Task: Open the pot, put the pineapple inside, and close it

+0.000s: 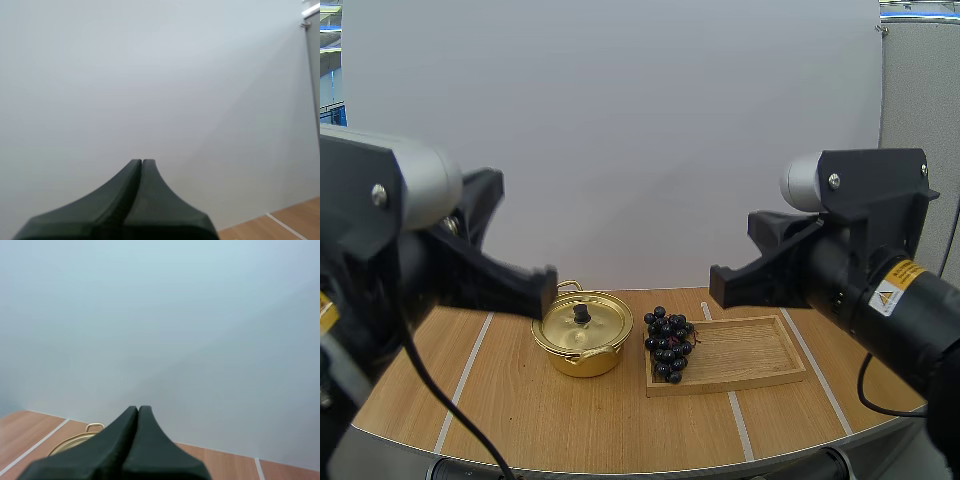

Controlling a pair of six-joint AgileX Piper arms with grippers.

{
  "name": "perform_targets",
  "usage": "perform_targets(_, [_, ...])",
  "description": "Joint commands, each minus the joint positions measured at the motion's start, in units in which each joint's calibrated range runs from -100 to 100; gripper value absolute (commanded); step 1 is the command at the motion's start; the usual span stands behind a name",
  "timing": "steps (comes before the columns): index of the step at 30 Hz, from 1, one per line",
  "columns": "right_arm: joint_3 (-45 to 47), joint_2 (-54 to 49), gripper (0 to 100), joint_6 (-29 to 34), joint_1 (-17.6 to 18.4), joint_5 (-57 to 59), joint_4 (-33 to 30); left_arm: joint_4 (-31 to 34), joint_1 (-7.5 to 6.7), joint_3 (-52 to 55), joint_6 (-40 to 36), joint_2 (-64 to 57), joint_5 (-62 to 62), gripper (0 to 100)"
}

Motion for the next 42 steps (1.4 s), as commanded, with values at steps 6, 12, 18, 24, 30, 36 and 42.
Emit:
perform_targets(6, [22.8,-0.3,0,-0.6,-1.0,-35.7,-5.5,-0.6,-0.12,23.0,-0.3,-0.1,-36.7,0])
perform_targets(12, [31.4,-0.3,0,-0.6,-3.5,-41.3,-5.4,-0.6,0.41,34.9,0.2,-0.1,-37.3,0])
perform_targets(18, [36.4,-0.3,0,-0.6,-7.7,-45.1,-3.1,-0.8,2.95,39.9,0.2,-0.1,-38.9,0])
perform_targets(24, [40.0,-0.3,0,-0.6,-8.2,-45.4,0.2,-0.8,3.14,42.4,0.2,-0.1,-40.3,0])
perform_targets(30, [41.9,-0.3,0,-0.6,-8.2,-42.0,0.4,-0.3,3.14,46.6,0.2,-0.1,-47.8,0])
perform_targets(36, [41.9,-0.3,0,-0.6,-8.2,-32.0,-0.2,2.2,3.14,46.6,0.2,-0.1,-39.9,0])
perform_targets(42, [41.9,-0.3,0,-1.3,-8.2,-31.9,-0.6,12.8,3.14,46.6,-2.5,0.5,-32.6,0])
